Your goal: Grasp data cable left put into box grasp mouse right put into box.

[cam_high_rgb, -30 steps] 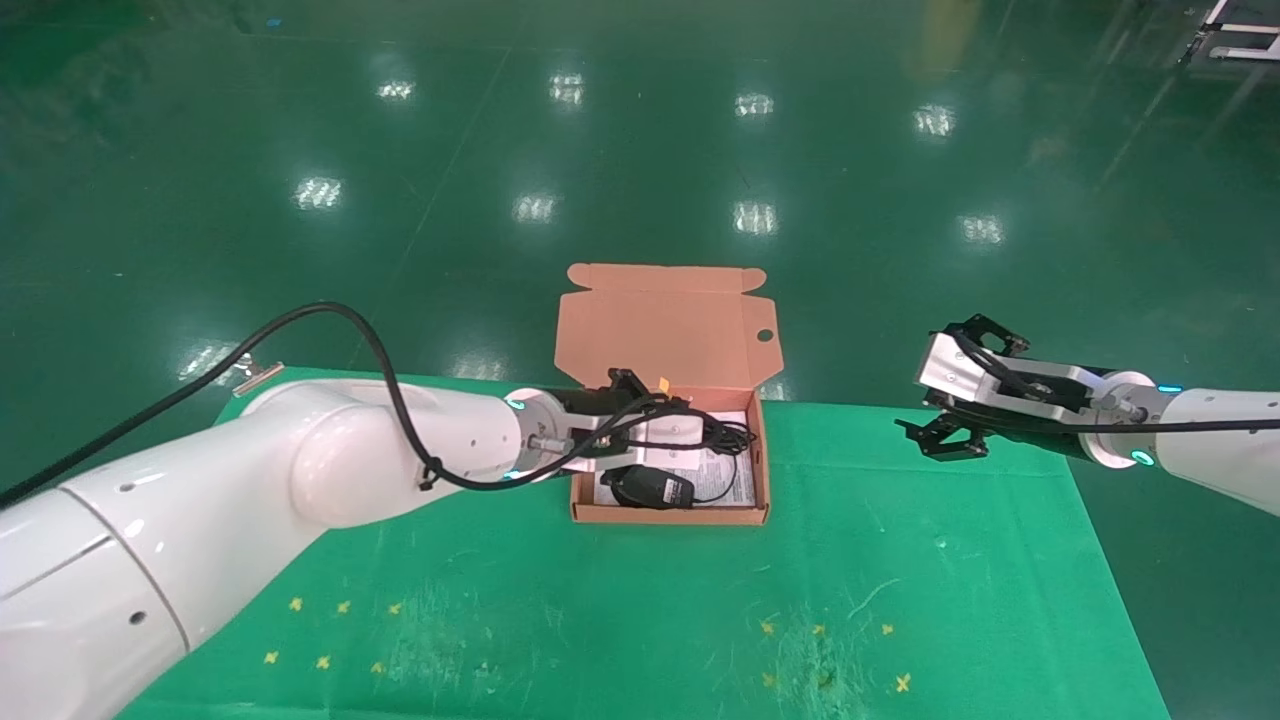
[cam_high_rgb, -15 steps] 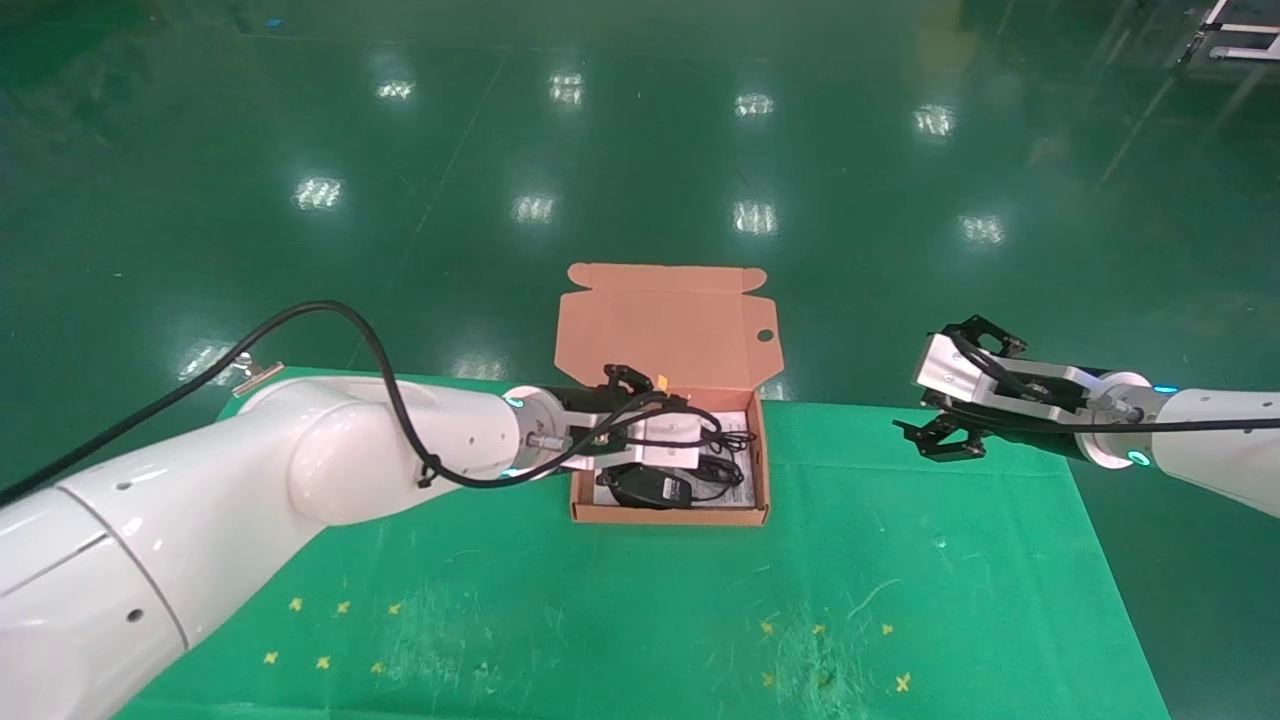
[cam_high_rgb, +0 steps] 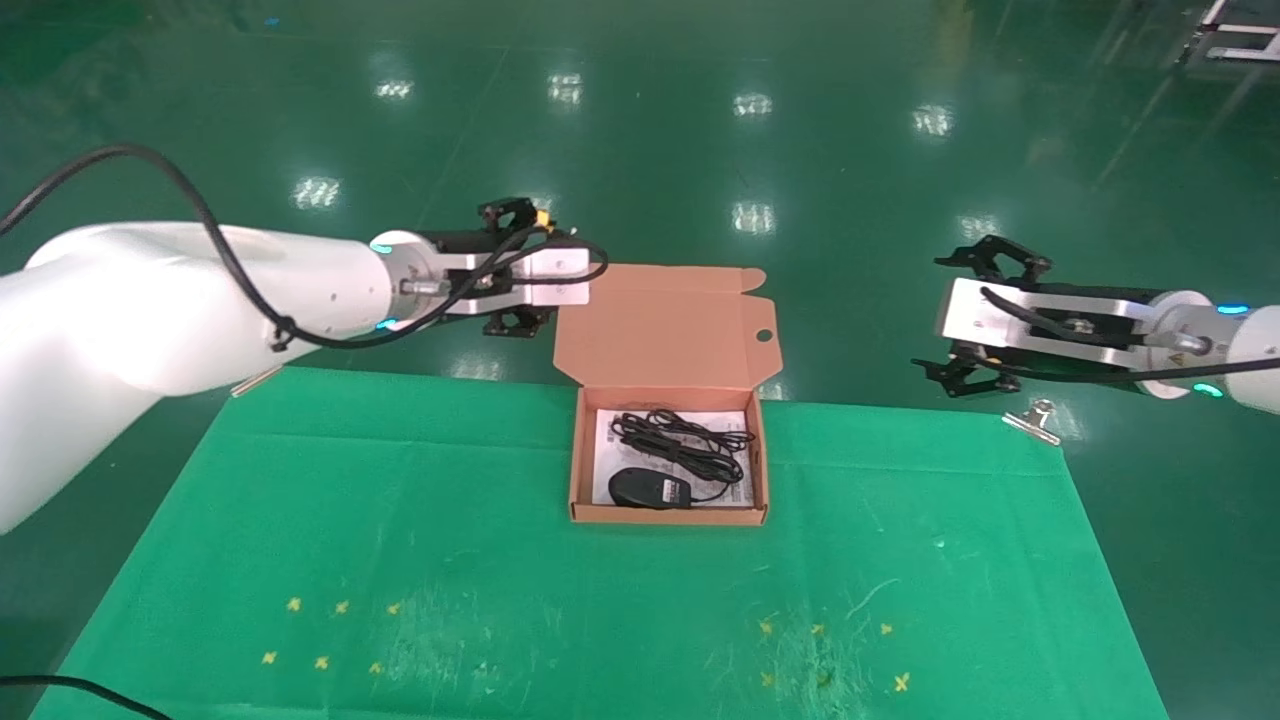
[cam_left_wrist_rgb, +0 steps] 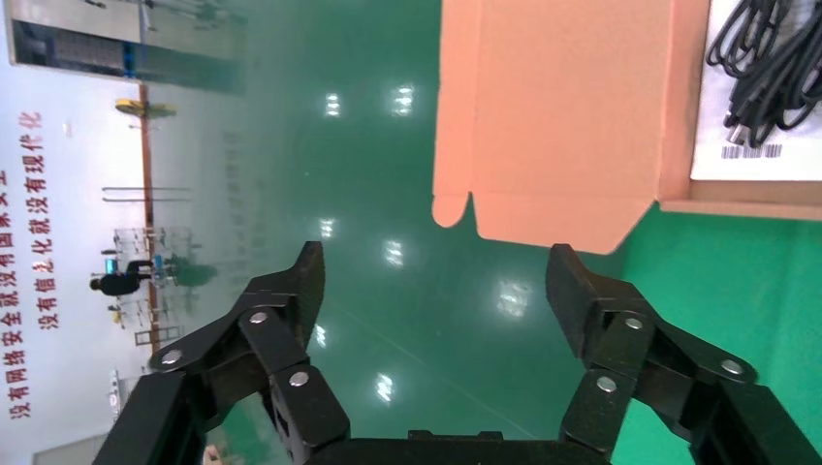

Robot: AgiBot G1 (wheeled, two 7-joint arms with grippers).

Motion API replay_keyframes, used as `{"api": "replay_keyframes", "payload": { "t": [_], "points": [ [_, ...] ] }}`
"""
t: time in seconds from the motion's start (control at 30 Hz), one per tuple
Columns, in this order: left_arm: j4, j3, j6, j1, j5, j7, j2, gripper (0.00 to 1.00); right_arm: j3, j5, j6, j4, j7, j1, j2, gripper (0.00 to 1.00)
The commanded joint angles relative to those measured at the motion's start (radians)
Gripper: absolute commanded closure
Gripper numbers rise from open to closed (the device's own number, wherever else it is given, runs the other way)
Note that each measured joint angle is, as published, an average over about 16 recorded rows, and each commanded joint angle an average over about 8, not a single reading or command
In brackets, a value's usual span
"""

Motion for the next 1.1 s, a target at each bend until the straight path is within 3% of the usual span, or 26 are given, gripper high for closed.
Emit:
{"api": "replay_keyframes", "payload": {
  "t": [0.03, 0.57, 1.1],
  "points": [
    [0.001, -0.004, 0.008, -0.005, 0.008, -0.016, -0.008, 0.0, -0.009, -0.013, -0.02, 0.016, -0.002, 0.011, 0.008, 0.0],
    [-0.142, -0.297, 0.293, 0.193, -0.331, 0.015, -0.185, 0.0, 0.133, 0.21, -0.217, 0.184, 0.157, -0.14, 0.079, 0.0],
    [-0.254, -0.529, 0.518, 0.35, -0.599, 0.039, -0.324, 0.0, 0.247, 0.388, -0.374, 0.318, 0.285, -0.261, 0.136, 0.0]
  ]
}}
